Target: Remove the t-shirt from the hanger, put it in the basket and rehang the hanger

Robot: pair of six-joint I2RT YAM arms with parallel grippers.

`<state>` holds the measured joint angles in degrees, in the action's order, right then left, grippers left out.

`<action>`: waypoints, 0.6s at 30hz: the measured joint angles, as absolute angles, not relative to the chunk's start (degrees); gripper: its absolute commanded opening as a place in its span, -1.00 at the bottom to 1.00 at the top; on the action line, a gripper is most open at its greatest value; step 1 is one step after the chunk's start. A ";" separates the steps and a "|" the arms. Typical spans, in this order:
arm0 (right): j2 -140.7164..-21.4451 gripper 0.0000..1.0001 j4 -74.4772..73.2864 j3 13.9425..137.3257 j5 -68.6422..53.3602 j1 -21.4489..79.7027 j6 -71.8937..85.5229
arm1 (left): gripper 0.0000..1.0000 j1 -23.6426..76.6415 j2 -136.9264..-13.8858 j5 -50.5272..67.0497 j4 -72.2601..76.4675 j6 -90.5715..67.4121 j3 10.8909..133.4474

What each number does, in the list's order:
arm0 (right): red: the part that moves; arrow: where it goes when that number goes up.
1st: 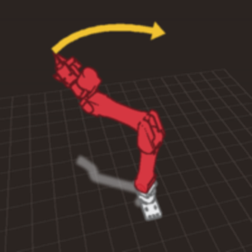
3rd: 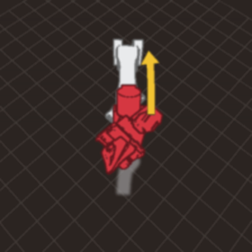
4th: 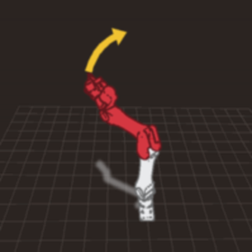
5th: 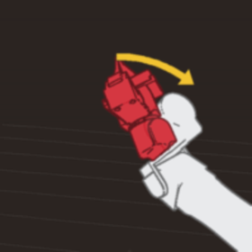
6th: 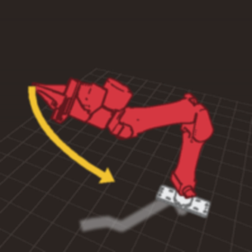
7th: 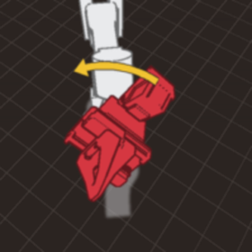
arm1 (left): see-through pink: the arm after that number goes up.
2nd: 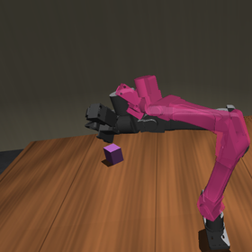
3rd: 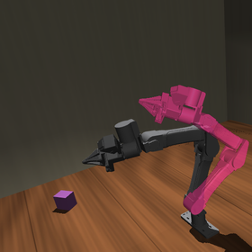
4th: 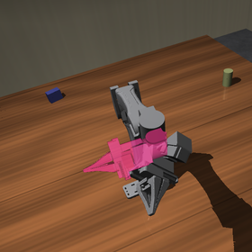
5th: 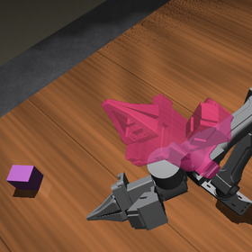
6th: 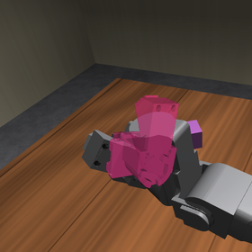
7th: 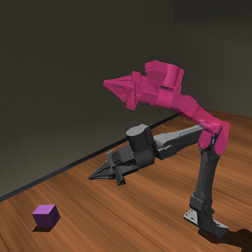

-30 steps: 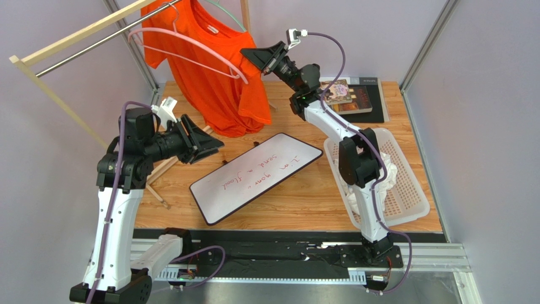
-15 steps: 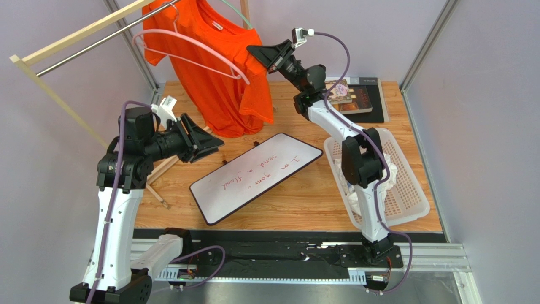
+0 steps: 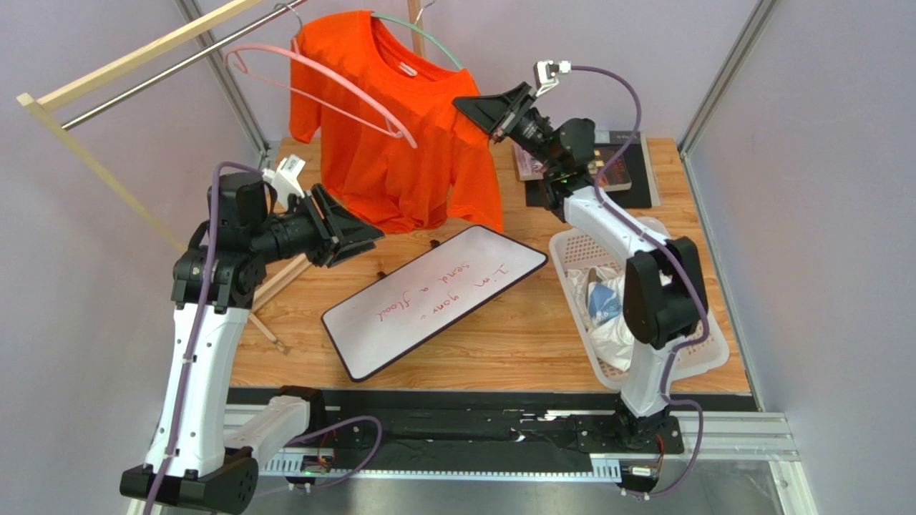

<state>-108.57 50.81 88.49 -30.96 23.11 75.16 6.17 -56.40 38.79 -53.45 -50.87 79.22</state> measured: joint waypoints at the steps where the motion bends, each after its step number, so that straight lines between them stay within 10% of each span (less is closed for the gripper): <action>1: -106.61 -1.00 48.49 87.53 -31.77 22.55 73.06 | -0.06 6.17 -56.90 39.13 -52.93 -50.98 79.22; 18: -84.18 -1.00 2.35 79.75 -31.46 19.73 26.98 | -0.07 25.17 -75.46 35.03 -44.42 -49.34 96.75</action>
<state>-84.18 2.35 79.75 -31.46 19.73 26.98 25.17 -75.46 35.03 -44.42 -49.34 96.75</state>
